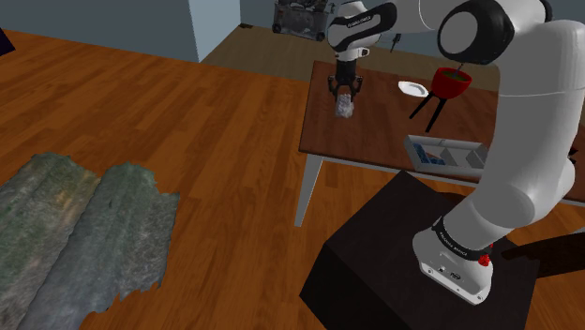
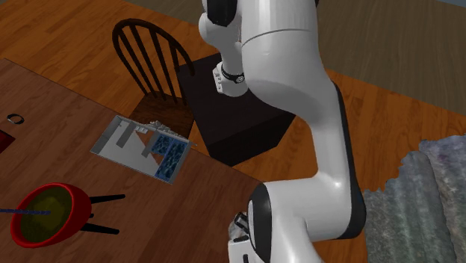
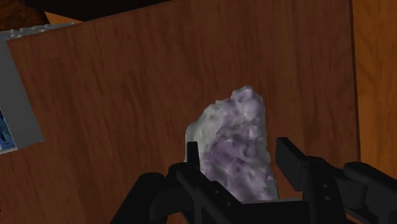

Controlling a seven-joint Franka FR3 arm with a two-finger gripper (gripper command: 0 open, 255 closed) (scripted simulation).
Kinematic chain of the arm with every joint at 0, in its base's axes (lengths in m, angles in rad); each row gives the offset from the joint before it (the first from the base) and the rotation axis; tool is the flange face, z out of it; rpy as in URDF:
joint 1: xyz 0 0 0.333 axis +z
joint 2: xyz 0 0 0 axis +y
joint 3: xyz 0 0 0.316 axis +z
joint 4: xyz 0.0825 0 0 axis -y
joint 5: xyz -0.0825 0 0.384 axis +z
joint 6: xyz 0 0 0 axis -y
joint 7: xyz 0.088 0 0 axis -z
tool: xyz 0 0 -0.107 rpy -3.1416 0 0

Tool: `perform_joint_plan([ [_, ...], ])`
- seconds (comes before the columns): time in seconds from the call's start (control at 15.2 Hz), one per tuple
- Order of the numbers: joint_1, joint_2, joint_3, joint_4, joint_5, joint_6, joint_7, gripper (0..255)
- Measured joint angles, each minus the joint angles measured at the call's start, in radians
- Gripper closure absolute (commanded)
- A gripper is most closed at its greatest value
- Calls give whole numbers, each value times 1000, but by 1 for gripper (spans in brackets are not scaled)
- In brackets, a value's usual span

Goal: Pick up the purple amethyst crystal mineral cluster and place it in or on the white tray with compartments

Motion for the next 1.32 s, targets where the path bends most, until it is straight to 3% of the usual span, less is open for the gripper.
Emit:
perform_joint_plan([
  [0.59, -73, -211, -59, -321, -42, 124, -116, 255],
  [1.32, -189, -386, -159, -564, -113, 221, -291, 255],
])
